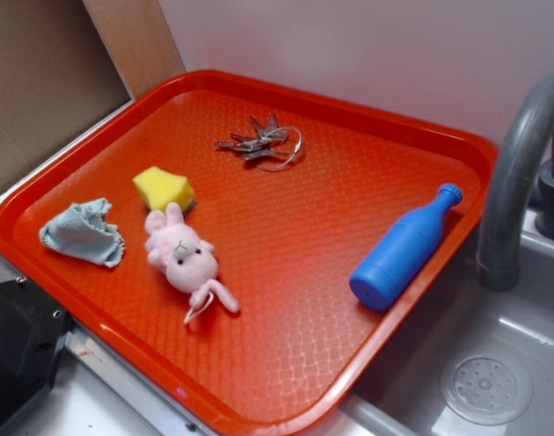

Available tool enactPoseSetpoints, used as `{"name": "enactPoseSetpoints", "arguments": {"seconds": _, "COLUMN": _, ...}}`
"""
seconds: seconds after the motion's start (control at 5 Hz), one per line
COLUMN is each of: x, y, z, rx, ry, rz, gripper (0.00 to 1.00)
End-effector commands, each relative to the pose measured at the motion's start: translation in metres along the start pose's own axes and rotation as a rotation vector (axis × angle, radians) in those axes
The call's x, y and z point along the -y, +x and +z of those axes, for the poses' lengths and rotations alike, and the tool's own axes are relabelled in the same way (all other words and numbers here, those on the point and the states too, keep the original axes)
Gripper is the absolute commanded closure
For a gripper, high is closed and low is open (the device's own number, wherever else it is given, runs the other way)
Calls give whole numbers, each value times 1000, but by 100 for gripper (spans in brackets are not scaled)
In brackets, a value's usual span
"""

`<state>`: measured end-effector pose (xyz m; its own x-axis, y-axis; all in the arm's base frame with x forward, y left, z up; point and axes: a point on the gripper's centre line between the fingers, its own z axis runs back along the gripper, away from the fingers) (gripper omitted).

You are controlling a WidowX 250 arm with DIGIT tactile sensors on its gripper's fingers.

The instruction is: Grab the blue cloth.

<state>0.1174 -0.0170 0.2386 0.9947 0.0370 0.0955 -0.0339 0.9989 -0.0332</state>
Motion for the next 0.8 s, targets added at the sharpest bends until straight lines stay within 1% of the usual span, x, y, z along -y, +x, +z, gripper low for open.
{"name": "enactPoseSetpoints", "arguments": {"seconds": 0.0, "x": 0, "y": 0, "z": 0, "rx": 0, "ry": 0, "rz": 0, "gripper": 0}}
{"name": "enactPoseSetpoints", "arguments": {"seconds": 0.2, "x": -36, "y": 30, "z": -52, "rx": -45, "ry": 75, "rz": -79, "gripper": 0}}
{"name": "enactPoseSetpoints", "arguments": {"seconds": 0.4, "x": -58, "y": 43, "z": -100, "rx": -61, "ry": 68, "rz": -260, "gripper": 0}}
{"name": "enactPoseSetpoints", "arguments": {"seconds": 0.6, "x": -74, "y": 32, "z": -139, "rx": -82, "ry": 87, "rz": -368, "gripper": 0}}
